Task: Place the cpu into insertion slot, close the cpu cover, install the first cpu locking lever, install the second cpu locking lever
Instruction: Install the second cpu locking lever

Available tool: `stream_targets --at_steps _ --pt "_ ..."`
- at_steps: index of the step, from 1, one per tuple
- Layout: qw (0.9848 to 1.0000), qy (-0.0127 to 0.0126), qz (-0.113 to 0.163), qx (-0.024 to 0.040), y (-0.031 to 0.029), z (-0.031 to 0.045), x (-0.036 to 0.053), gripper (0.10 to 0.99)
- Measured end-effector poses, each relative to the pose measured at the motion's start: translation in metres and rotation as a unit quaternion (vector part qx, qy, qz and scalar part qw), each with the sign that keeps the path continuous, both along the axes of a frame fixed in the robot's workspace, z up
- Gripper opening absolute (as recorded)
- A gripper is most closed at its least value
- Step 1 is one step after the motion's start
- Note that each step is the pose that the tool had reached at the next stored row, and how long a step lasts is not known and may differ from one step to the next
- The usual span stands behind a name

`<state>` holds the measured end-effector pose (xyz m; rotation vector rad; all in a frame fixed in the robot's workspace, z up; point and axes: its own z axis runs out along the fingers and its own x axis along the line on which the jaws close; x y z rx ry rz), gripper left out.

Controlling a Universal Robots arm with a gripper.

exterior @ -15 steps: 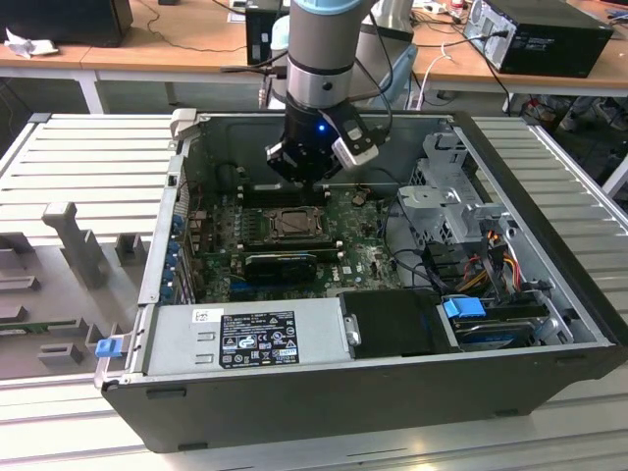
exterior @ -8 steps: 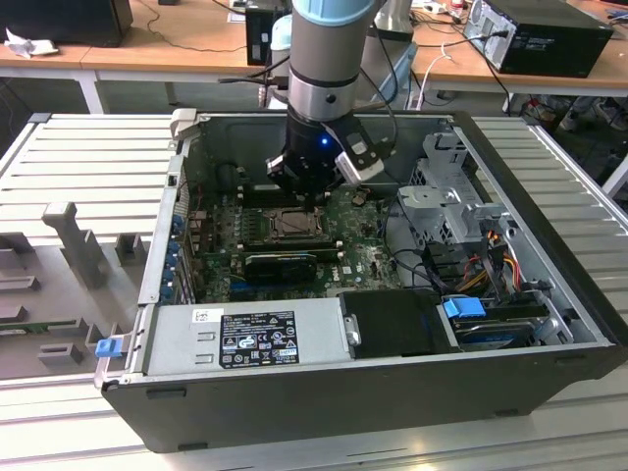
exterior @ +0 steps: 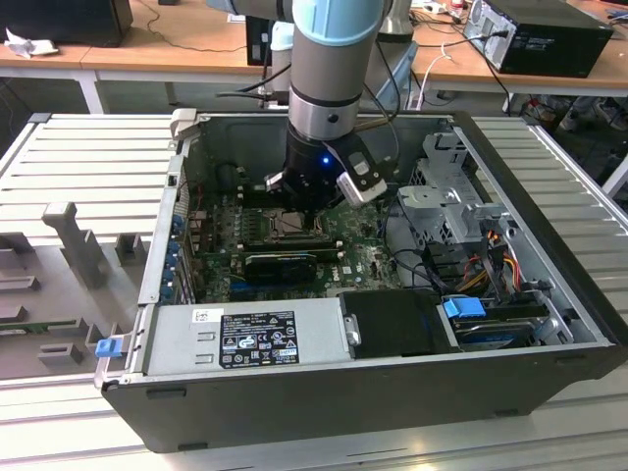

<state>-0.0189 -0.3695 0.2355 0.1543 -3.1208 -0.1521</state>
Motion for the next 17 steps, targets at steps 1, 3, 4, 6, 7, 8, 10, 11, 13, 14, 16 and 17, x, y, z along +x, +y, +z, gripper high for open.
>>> stream_targets --at_steps 1,3,4,6,7,8,10,11,13,14,16,17 --pt "1.0000 0.0000 0.000 0.0025 -0.0013 -0.0002 -0.0017 0.106" --pt "0.9999 0.0000 0.001 0.0100 -0.0039 -0.0004 -0.0036 0.106" --pt "0.9999 0.0000 0.001 0.0157 -0.0054 -0.0005 -0.0047 0.106" --pt "0.9996 0.0000 0.001 0.0267 -0.0096 -0.0008 -0.0098 0.106" --pt "0.9996 0.0000 0.001 0.0275 -0.0105 -0.0010 -0.0116 0.106" --pt "0.9996 0.0000 0.001 0.0279 -0.0114 -0.0012 -0.0140 0.106" --pt "0.9996 0.0000 0.001 0.0280 -0.0116 -0.0021 -0.0169 0.106" --pt "0.9996 0.0005 0.002 0.0279 -0.0116 -0.0036 -0.0185 0.106" --pt "0.9996 0.0006 0.003 0.0281 -0.0116 -0.0072 -0.0195 0.106" --pt "0.9996 0.0007 0.004 0.0280 -0.0116 -0.0098 -0.0196 0.106" --pt "0.9996 0.0008 0.005 0.0292 -0.0118 -0.0130 -0.0210 0.106" --pt "0.9995 0.0008 0.006 0.0306 -0.0119 -0.0131 -0.0215 0.106"
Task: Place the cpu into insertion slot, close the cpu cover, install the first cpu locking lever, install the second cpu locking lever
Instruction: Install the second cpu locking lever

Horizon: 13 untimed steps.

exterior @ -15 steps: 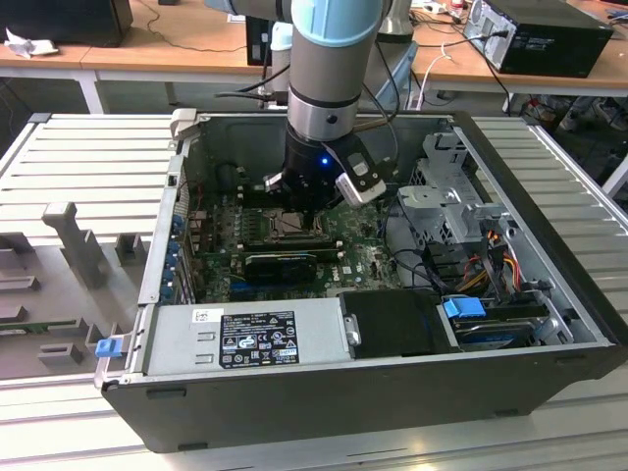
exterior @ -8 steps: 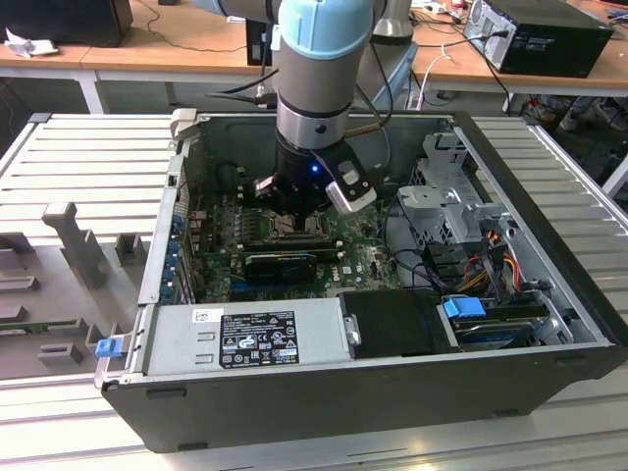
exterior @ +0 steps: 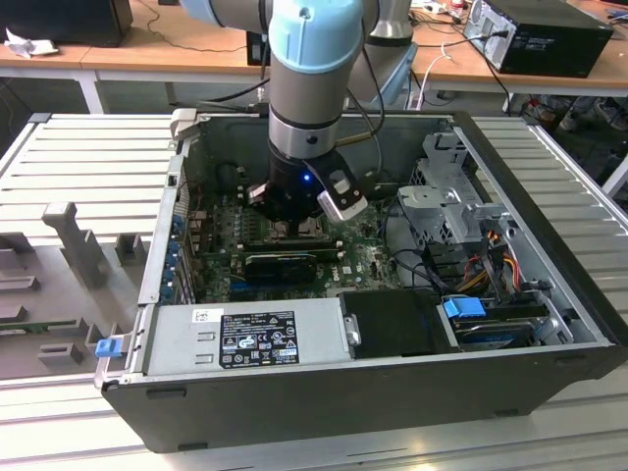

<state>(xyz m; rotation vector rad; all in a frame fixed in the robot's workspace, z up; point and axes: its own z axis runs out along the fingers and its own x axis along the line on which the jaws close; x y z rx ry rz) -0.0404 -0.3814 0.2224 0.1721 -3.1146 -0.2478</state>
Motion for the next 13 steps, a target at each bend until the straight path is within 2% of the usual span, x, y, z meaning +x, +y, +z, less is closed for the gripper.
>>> stream_targets --at_steps 6,9,13 --pt "1.0000 -0.0001 0.001 0.0066 -0.0059 -0.0001 -0.0044 0.106" --pt "0.9998 0.0000 0.008 0.0176 -0.0094 -0.0006 -0.0123 0.106" --pt "0.9995 0.0001 0.018 0.0252 -0.0103 -0.0042 -0.0174 0.106"
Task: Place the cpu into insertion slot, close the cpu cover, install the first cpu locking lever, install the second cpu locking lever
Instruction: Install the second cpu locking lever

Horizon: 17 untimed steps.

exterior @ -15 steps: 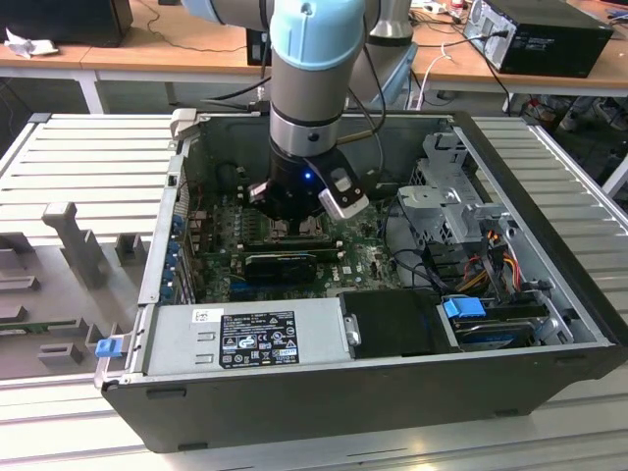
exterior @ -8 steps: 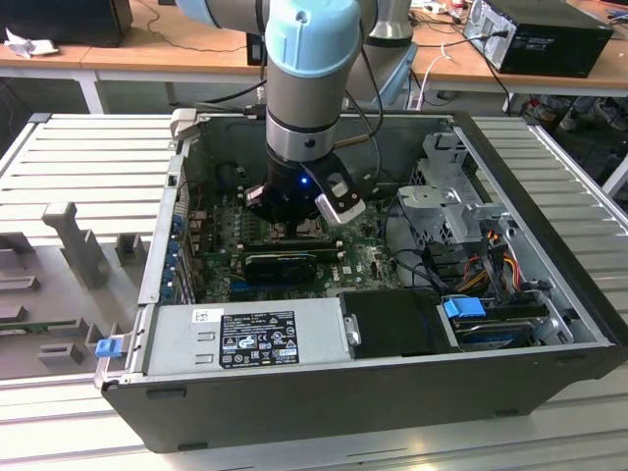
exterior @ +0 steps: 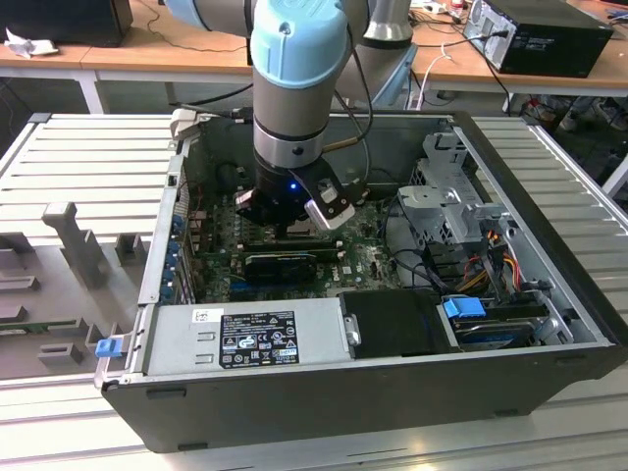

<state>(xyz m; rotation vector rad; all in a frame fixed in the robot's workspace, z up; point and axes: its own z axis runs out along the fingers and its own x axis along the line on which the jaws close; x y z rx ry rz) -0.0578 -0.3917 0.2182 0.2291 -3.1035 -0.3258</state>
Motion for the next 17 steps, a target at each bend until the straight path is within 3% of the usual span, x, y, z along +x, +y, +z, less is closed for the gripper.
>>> stream_targets --at_steps 3,9,11,12,17 --pt "1.0000 0.0001 0.007 0.0046 -0.0010 -0.0038 -0.0048 0.106" --pt "0.9995 -0.0002 0.011 0.0281 -0.0097 -0.0090 -0.0099 0.106" --pt "0.9990 -0.0003 0.011 0.0436 -0.0148 -0.0112 -0.0128 0.106" --pt "0.9988 -0.0003 0.011 0.0470 -0.0154 -0.0122 -0.0131 0.106" --pt "0.9983 -0.0005 0.011 0.0574 -0.0162 -0.0172 -0.0133 0.106"
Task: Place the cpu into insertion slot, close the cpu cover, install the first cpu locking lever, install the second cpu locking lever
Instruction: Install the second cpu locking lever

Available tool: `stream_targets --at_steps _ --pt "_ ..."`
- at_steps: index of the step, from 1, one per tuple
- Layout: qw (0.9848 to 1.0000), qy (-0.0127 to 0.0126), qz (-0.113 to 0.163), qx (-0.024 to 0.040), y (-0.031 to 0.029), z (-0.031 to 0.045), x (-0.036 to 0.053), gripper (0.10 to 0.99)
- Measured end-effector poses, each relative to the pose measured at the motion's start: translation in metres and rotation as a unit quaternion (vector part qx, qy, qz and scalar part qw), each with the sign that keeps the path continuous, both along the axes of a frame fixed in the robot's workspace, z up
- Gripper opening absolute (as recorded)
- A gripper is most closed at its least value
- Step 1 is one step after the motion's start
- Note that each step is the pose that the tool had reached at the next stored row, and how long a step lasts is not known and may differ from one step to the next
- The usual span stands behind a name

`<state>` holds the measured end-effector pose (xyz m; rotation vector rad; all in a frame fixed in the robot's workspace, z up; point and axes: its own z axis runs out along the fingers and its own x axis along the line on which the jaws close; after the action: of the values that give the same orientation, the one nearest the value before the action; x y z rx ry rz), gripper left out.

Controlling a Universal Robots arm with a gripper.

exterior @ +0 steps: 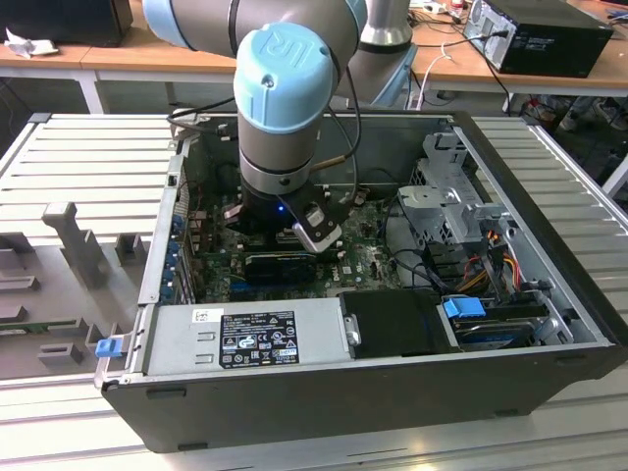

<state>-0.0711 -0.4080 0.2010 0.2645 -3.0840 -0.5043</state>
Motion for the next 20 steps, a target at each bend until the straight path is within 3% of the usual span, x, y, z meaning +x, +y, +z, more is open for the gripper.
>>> stream_targets --at_steps 7,13,20 --pt "0.9999 0.0000 0.000 0.0102 0.0000 -0.0079 -0.0001 0.106" --pt "0.9999 0.0001 0.000 0.0109 0.0000 -0.0082 -0.0057 0.106" --pt "0.9999 0.0002 0.000 0.0110 0.0001 0.0112 -0.0057 0.106"
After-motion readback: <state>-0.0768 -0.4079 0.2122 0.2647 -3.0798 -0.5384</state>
